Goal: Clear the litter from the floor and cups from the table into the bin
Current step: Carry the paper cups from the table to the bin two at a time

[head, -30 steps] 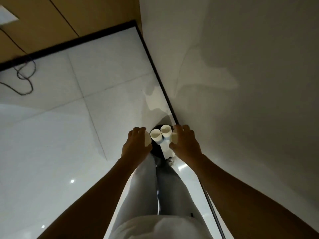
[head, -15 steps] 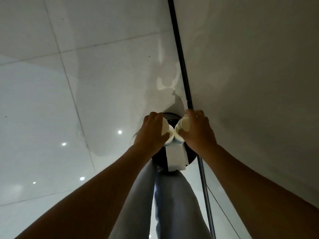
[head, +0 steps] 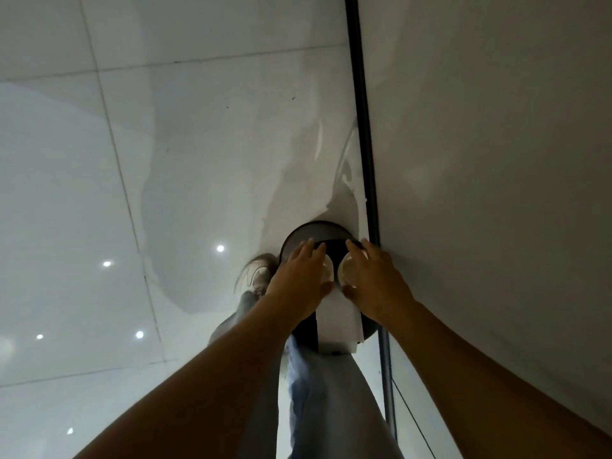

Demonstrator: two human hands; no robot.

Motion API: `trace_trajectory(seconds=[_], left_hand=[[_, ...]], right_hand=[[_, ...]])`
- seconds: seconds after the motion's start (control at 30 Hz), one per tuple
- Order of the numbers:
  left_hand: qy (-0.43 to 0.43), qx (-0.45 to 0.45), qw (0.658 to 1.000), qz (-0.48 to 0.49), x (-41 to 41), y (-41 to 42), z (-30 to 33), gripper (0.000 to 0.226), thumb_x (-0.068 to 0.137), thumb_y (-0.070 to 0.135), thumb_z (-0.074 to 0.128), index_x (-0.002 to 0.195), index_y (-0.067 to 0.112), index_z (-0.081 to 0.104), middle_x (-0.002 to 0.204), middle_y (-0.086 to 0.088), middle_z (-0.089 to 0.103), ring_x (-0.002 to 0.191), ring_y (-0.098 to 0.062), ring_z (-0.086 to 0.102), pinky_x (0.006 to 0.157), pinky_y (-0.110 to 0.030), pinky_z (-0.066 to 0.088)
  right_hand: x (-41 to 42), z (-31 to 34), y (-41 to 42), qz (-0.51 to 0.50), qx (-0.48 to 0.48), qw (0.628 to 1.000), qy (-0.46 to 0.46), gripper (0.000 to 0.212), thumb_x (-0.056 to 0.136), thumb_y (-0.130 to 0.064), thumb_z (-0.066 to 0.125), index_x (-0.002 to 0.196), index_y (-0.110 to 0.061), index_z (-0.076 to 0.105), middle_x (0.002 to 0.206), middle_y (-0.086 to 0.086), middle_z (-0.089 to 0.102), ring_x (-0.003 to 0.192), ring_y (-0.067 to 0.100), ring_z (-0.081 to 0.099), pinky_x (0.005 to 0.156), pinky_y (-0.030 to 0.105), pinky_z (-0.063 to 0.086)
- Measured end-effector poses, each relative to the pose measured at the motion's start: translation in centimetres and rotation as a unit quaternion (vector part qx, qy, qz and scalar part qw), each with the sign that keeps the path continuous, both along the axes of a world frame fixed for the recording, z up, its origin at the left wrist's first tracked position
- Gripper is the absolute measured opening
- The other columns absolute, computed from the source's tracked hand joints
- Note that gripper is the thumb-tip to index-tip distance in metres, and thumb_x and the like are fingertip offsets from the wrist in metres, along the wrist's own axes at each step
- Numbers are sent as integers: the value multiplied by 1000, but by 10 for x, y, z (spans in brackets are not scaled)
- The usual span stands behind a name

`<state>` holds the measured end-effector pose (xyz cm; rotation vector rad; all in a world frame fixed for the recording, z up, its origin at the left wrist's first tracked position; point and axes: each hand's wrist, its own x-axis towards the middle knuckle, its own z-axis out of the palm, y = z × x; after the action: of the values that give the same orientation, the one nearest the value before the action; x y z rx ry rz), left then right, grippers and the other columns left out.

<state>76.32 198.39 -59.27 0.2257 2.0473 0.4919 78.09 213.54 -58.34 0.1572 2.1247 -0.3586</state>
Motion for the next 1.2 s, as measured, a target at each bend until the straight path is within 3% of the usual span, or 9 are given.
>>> trace_trajectory(seconds=[0.07,0.23,0.5,0.67,0.93,1.2], left_hand=[[23,-10,1000,14,0,-10,16,84,89,43,60,152,20,10,160,-4,6,147,-25,8,116,-43,19],[69,-45,995,52,0,-46,91,68,94,41,53,150,18,21,158,-5,18,146,-23,16,118,-36,20],[130,-90,979,128,49,-96,264,54,100,40,36,148,18,24,156,-6,24,145,-22,18,118,-35,14],[150,-133,958,204,113,-136,365,52,100,39,38,145,15,31,150,-7,34,140,-24,28,118,-37,21],[164,-194,895,366,255,-245,451,47,99,39,38,138,13,40,141,-7,44,133,-24,37,113,-35,25],[152,-226,810,519,400,-402,480,47,99,39,37,140,16,38,143,-3,42,134,-21,34,116,-38,20]], right_hand=[[-3,13,-5,16,13,1000,19,88,88,-35,67,153,-26,9,161,3,10,147,29,12,114,42,28],[-16,82,-30,38,-10,997,71,74,91,-30,62,151,-22,21,158,5,21,143,25,25,112,38,34],[-3,258,-106,187,-46,970,151,60,95,-32,54,147,-22,27,153,4,30,138,25,33,108,37,37],[38,356,-158,293,-58,939,171,59,95,-30,52,147,-24,26,153,4,29,136,27,34,109,39,38],[127,443,-292,464,-68,864,184,62,94,-32,52,148,-24,23,151,4,29,131,26,35,102,37,38],[240,470,-482,608,-90,768,183,62,92,-28,55,147,-25,25,149,3,32,131,27,37,104,39,36]])
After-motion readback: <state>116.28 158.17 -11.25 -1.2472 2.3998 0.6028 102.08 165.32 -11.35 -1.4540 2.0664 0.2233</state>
